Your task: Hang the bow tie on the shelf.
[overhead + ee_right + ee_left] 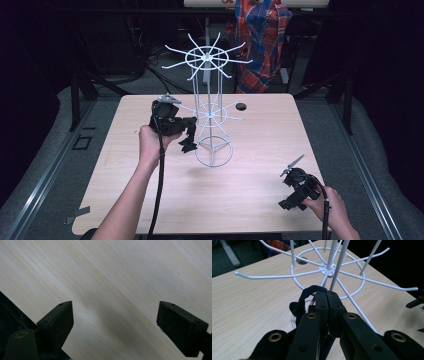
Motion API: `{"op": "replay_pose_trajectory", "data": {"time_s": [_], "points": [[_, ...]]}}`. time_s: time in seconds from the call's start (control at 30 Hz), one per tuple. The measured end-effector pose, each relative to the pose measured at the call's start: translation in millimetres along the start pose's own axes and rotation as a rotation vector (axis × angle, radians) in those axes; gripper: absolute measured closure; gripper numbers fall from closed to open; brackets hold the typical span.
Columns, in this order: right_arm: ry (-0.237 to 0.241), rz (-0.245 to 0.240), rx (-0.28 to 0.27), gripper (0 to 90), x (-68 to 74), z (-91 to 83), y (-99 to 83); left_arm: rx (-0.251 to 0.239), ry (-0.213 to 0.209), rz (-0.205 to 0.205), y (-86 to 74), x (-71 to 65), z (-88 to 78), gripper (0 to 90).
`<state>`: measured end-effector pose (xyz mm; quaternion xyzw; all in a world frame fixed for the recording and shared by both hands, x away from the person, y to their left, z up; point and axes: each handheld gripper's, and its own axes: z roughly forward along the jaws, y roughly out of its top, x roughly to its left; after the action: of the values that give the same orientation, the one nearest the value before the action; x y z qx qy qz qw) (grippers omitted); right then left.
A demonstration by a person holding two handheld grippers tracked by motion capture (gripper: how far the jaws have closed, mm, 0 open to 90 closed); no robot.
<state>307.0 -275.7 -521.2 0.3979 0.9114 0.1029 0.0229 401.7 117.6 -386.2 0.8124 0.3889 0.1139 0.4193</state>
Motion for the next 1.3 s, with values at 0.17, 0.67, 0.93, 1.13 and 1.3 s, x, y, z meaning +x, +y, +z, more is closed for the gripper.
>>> {"op": "replay_pose_trajectory", "data": {"time_s": [0.17,0.67,0.93,1.13,1.3], "points": [[-0.001,-0.002,0.002,13.9,0.1,-0.2,0.1,0.004,0.000,0.004,-0.2,-1.0,-0.4,85.3],[0.001,-0.001,0.003,13.9,0.4,0.4,0.2,0.035,0.008,0.034,-0.6,-3.1,-6.1,79.1],[0.001,0.000,0.003,13.9,0.3,0.4,0.2,0.062,0.035,0.076,2.0,-5.5,-8.5,78.3],[0.001,0.000,0.003,13.9,0.1,0.3,0.1,0.051,0.035,0.070,1.5,-6.2,-11.9,73.7],[0.000,0.000,0.001,13.9,0.0,0.0,0.0,0.047,0.048,0.048,-0.7,-7.3,-18.5,56.0]]}}
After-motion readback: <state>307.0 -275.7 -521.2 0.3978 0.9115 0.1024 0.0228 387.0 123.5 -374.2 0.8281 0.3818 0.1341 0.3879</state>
